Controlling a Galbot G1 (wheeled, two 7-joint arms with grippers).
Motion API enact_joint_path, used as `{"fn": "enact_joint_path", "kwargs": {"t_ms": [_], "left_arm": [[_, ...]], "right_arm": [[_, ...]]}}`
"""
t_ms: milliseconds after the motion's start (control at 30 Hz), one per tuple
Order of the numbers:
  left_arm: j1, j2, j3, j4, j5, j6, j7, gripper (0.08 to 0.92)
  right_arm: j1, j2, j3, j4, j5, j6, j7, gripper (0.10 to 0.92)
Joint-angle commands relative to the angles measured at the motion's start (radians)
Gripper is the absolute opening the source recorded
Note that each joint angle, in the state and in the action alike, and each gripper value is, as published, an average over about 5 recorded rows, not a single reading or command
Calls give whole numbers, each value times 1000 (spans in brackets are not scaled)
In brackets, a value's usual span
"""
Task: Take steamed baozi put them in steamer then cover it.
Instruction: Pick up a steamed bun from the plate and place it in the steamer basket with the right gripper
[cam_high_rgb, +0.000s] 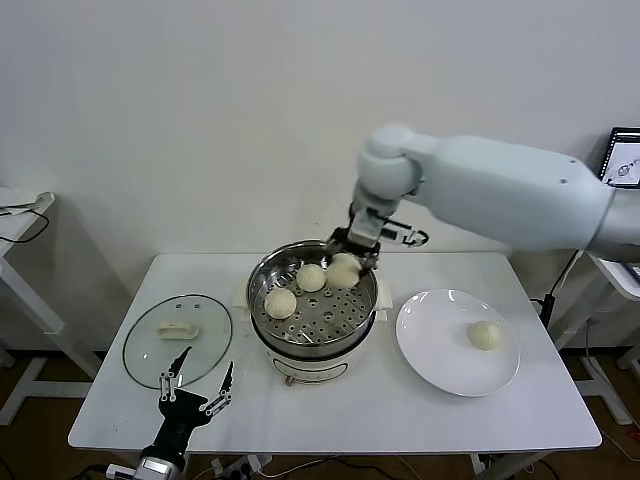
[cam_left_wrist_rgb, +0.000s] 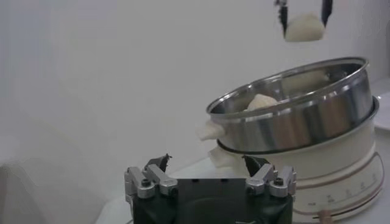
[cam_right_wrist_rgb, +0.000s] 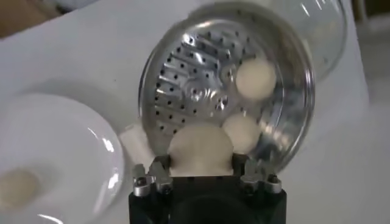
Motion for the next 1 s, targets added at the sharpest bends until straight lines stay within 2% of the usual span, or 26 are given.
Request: {"fn": "enact_joint_path", "kwargs": {"t_ms": [33, 1000], "left_arm": [[0, 0, -3, -3, -1, -3, 0, 823], [-2, -9, -19, 4, -4, -23, -18, 823]], "right_arm": [[-67, 89, -17, 51, -138, 146, 7, 670], [-198, 149, 13, -78, -257, 199, 14, 704]]}}
